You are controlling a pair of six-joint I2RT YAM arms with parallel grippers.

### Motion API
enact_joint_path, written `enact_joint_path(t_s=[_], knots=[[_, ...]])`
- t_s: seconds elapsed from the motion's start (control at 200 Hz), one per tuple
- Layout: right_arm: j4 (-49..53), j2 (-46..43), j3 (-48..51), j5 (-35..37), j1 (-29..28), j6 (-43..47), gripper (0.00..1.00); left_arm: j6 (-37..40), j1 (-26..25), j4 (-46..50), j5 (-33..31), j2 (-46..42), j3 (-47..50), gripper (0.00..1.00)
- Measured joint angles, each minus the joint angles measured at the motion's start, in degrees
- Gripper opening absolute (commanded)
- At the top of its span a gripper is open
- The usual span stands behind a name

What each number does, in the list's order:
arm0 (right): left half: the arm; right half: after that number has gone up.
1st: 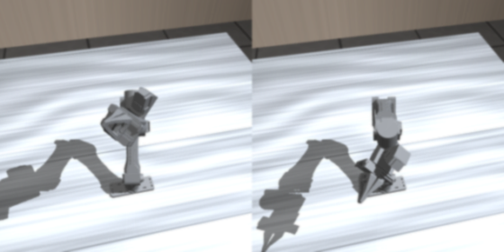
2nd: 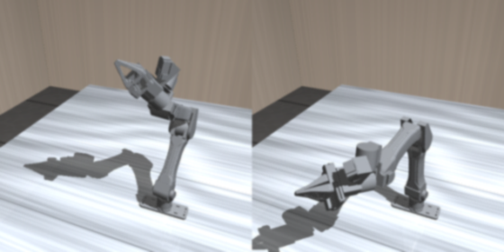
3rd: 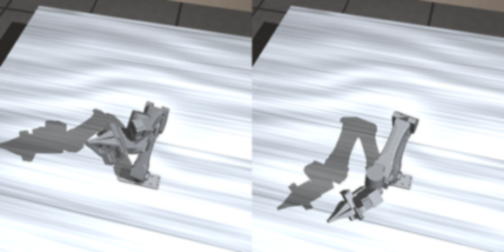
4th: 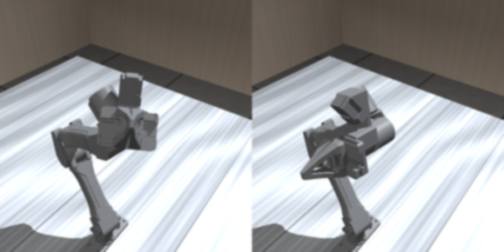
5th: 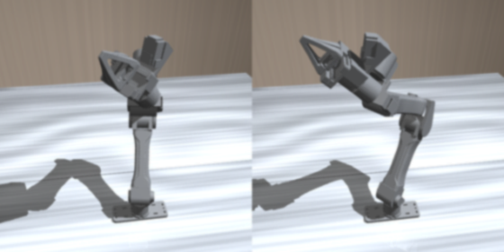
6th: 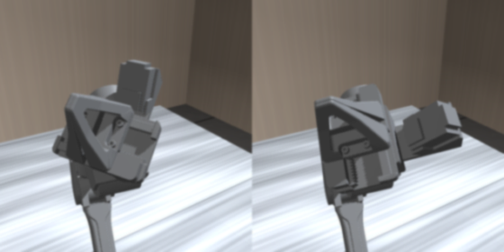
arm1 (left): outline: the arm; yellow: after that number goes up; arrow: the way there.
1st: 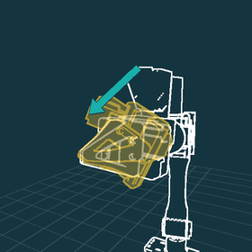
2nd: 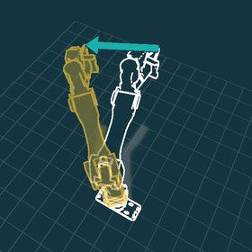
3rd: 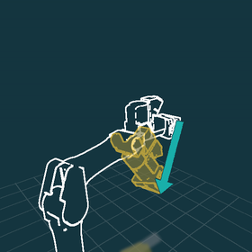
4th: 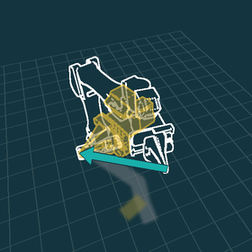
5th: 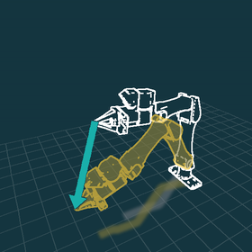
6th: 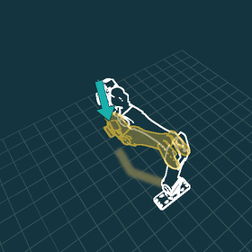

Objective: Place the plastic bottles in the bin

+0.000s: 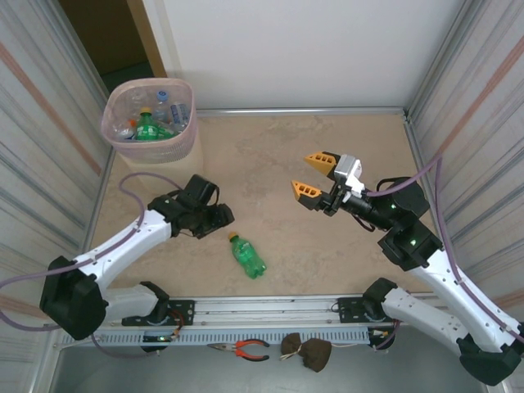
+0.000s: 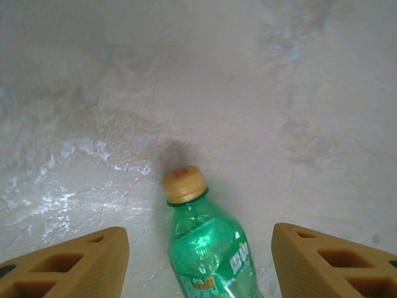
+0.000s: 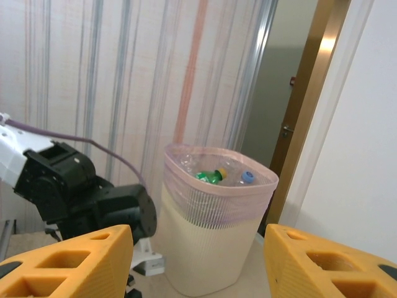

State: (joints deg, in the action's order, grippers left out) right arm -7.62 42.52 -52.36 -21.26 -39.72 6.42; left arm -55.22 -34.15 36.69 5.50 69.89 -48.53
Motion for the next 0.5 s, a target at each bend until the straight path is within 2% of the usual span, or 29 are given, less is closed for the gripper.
enact_joint_path(t_s=[0.255,0.501], knots=[[0.7,-0.8,0.9,0.0,0.0,-0.3,0.57,-8.9,-1.0,-10.1,4.0,6.2,7.3,0.67],[0.9,-0.8,0.9,0.3,0.1,-0.4,0.57,-12.7,-1.2,-16.9,6.8,9.9,9.9,0.61]])
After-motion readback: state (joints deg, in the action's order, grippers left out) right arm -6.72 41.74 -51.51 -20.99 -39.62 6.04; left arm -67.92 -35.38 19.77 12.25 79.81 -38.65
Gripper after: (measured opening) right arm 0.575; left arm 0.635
